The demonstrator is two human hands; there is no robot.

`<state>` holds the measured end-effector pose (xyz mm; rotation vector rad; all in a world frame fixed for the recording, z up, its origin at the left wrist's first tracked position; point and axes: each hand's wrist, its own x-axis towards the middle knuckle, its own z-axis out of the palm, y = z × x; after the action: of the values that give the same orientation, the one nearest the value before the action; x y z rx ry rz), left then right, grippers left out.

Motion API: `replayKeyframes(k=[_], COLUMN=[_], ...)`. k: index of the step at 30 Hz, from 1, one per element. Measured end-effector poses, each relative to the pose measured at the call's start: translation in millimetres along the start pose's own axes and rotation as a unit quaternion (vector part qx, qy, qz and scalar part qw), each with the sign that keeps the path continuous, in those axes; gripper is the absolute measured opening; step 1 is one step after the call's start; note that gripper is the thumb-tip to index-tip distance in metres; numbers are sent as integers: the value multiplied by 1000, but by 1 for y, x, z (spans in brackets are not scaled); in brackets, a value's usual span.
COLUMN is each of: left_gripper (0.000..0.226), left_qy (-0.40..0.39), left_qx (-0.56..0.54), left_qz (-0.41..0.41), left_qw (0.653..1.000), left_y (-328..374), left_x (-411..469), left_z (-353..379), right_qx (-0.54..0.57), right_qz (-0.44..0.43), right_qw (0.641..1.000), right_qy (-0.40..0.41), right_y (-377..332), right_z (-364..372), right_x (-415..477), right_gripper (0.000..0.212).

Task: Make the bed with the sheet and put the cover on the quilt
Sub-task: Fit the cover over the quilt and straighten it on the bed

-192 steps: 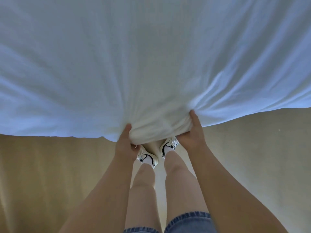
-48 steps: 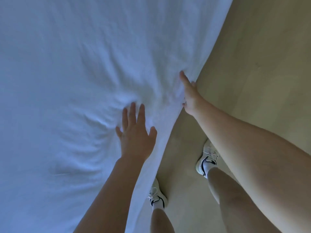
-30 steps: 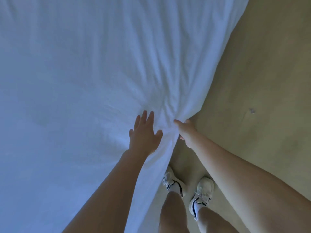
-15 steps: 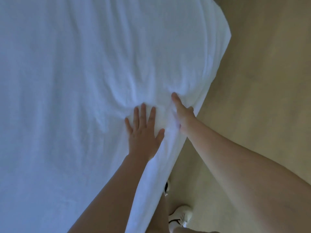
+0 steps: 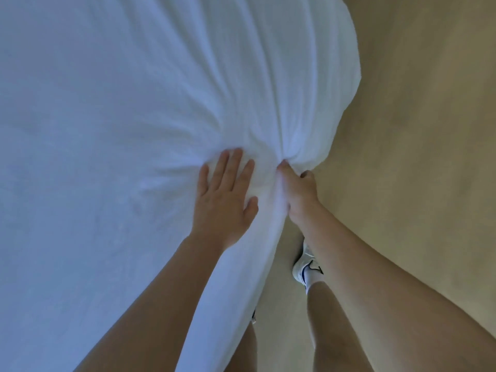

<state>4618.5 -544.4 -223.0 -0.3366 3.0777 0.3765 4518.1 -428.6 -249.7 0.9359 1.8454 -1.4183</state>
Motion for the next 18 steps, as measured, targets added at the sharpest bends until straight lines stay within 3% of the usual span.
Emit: replayKeyframes(k=[5,8,10,14,18], left_gripper=[65,66,68,79,79], left_qy=[-11,-2,0,-28,-33], left_qx=[27,31,23,-16,-30], left_qz=[6,-34,-82,-142,-125], left_qw=[1000,999,996,989,991], left_y=[15,22,32,59,87], left_x=[69,110,138,189,228], left_z=[2,2,-2,-11,-25], right_qx=[107,171,156,115,135], right_qz=[-10,-40,-36,-8,24], right_qw=[986,957,950,974,975], right_qy=[-127,-232,-267,-193,-175], right_y=[-50,-107,-145,-196,-210], right_z=[-28,-25,-18,-24,-82], right_x=[57,92,105,115,124], right_gripper=[114,80,68,45,32])
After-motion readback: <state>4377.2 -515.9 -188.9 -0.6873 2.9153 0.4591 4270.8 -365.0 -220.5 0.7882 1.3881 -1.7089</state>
